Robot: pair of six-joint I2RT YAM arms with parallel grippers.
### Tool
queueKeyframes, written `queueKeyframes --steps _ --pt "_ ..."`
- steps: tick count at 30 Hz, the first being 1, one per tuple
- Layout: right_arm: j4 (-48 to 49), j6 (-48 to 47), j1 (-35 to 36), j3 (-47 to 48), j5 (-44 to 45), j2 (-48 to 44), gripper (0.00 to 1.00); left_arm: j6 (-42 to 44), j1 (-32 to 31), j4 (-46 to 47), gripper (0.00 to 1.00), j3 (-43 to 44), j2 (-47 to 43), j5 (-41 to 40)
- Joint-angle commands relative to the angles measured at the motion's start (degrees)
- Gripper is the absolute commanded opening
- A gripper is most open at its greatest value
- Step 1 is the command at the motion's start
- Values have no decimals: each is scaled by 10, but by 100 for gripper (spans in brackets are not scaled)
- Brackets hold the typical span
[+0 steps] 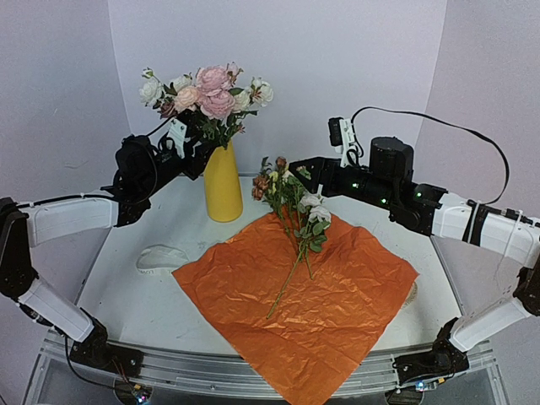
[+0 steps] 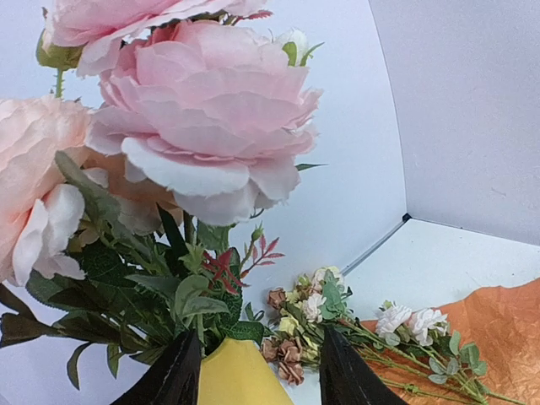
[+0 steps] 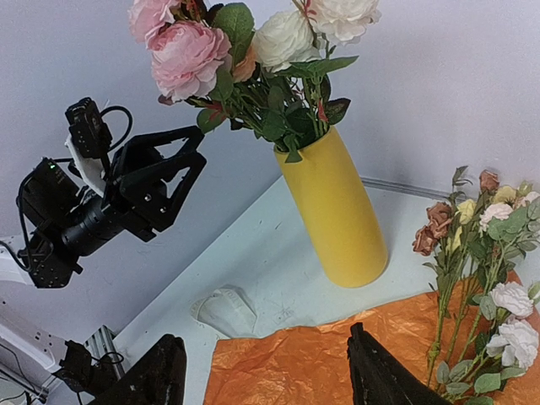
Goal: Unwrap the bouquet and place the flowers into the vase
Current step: Insert the fake flower into the vase.
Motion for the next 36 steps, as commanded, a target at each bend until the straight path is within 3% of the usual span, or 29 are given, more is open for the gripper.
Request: queueKeyframes --steps 1,19,23,24,26,36 --pt "11 0 1 2 -2 -20 67 50 2 8 48 54 28 2" --pt "9 -3 1 -2 3 -26 67 52 1 9 46 154 110 -61" --pt "9 -3 1 -2 3 -26 67 54 1 9 34 175 131 -87" --pt "8 -3 1 -2 3 -27 67 54 1 9 25 183 139 -99" --pt "8 -3 1 -2 4 -28 67 51 1 8 18 189 143 -107" --pt "5 -4 1 -2 7 -29 67 44 3 8 16 184 170 -138"
